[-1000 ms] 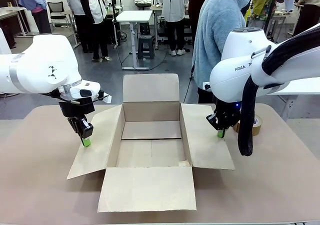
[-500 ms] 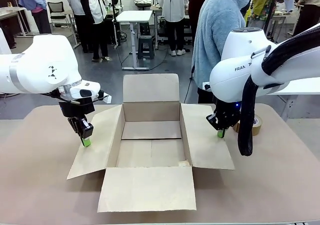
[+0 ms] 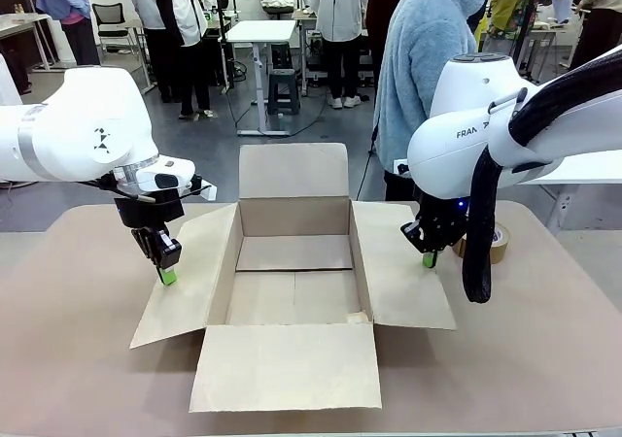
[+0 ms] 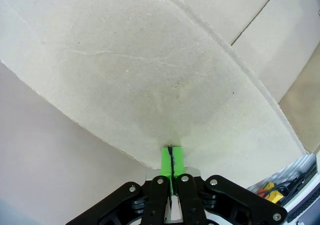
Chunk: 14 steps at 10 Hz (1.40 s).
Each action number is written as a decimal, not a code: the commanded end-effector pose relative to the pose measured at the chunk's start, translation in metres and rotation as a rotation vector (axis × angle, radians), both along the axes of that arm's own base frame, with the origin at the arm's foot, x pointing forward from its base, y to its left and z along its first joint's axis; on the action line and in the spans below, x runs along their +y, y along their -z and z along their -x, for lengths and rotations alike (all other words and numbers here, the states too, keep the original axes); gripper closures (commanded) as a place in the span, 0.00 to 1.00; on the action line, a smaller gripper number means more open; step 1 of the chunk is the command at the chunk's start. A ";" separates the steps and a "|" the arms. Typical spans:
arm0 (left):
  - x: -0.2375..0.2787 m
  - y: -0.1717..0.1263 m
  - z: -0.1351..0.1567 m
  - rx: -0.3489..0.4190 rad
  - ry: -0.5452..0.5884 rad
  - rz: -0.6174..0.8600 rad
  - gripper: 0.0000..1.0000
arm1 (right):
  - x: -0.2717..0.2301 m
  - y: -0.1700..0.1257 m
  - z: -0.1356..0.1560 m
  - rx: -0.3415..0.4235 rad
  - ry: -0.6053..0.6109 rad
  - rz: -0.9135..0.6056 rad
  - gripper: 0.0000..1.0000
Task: Wrap the clocks to prevent damage.
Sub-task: Once the human has placed the objects inside and stepped back, release both hands from the side flaps of the Package Box.
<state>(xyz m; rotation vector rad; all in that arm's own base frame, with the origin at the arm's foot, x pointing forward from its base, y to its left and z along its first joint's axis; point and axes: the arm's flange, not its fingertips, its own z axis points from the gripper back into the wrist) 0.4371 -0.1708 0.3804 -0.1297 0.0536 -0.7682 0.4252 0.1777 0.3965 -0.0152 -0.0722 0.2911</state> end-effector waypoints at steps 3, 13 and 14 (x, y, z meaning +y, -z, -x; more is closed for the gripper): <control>0.001 0.000 0.000 0.003 0.000 0.007 1.00 | 0.000 0.000 0.000 0.000 0.021 -0.001 0.99; 0.001 0.000 0.000 0.003 0.000 0.007 1.00 | 0.000 0.000 0.000 0.000 0.021 -0.001 0.99; 0.001 0.000 0.000 0.003 0.000 0.007 1.00 | 0.000 0.000 0.000 0.000 0.021 -0.001 0.99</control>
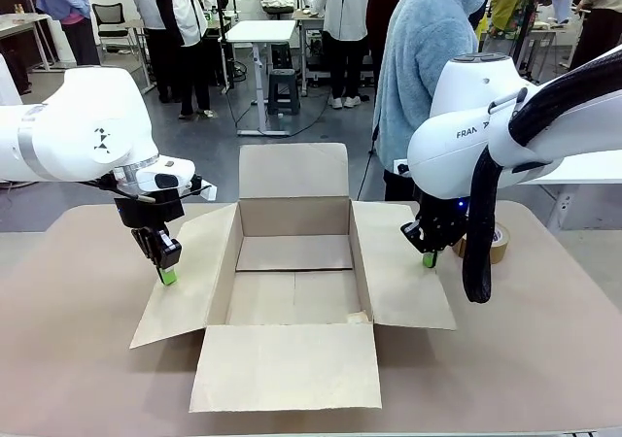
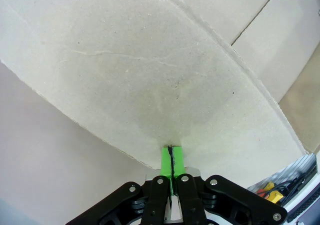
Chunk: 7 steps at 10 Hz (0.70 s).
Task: Wrap the clocks to prevent damage.
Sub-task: Once the human has placed the objects inside and stepped back, release both hands from the side flaps of the Package Box.
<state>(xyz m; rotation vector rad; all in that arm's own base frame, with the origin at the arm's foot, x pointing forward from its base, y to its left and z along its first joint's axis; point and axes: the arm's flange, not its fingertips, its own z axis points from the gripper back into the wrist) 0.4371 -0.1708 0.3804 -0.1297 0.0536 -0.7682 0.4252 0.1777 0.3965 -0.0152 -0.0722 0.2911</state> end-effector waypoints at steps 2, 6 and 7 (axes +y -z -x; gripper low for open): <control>0.001 0.000 0.000 0.003 0.000 0.007 1.00 | 0.000 0.000 0.000 0.000 0.021 -0.001 0.99; 0.001 0.000 0.000 0.003 0.000 0.007 1.00 | 0.000 0.000 0.000 0.000 0.021 -0.001 0.99; 0.001 0.000 0.000 0.003 0.000 0.007 1.00 | 0.000 0.000 0.000 0.000 0.021 -0.001 0.99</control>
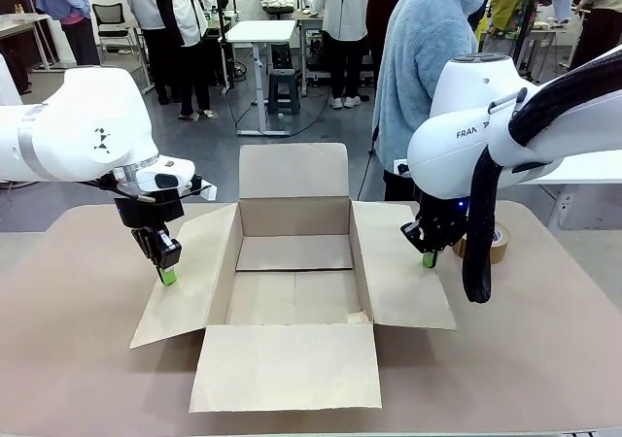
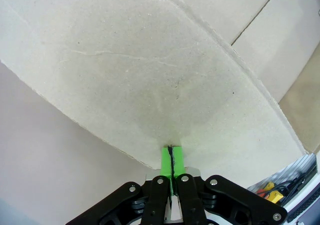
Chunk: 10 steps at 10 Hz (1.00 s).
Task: Wrap the clocks to prevent damage.
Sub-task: Once the human has placed the objects inside and stepped back, release both hands from the side flaps of the Package Box.
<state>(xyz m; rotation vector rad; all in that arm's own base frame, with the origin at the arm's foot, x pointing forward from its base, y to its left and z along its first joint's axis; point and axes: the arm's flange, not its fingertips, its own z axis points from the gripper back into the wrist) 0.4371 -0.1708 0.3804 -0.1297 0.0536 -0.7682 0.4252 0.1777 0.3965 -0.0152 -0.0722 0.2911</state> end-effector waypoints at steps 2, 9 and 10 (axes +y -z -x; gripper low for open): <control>0.001 0.000 0.000 0.003 0.000 0.007 1.00 | 0.000 0.000 0.000 0.000 0.021 -0.001 0.99; 0.001 0.000 0.000 0.003 0.000 0.007 1.00 | 0.000 0.000 0.000 0.000 0.021 -0.001 0.99; 0.001 0.000 0.000 0.003 0.000 0.007 1.00 | 0.000 0.000 0.000 0.000 0.021 -0.001 0.99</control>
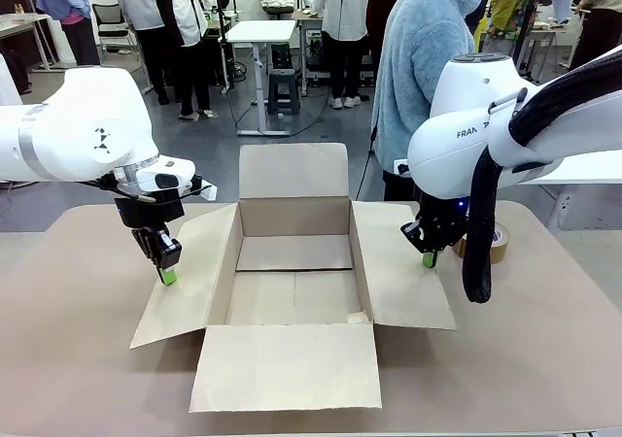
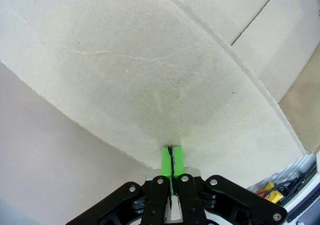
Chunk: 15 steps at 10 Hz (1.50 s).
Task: Wrap the clocks to prevent damage.
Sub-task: Once the human has placed the objects inside and stepped back, release both hands from the side flaps of the Package Box.
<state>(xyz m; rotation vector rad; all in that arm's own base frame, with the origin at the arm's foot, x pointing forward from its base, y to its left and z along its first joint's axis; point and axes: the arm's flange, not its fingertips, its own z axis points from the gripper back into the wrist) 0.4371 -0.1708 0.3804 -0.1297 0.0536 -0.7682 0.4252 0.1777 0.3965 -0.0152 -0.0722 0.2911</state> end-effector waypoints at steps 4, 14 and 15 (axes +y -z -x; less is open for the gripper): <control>0.001 0.000 0.000 0.003 0.000 0.007 1.00 | 0.000 0.000 0.000 0.000 0.021 -0.001 0.99; 0.001 0.000 0.000 0.003 0.000 0.007 1.00 | 0.000 0.000 0.000 0.000 0.021 -0.001 0.99; 0.001 0.000 0.000 0.003 0.000 0.007 1.00 | 0.000 0.000 0.000 0.000 0.021 -0.001 0.99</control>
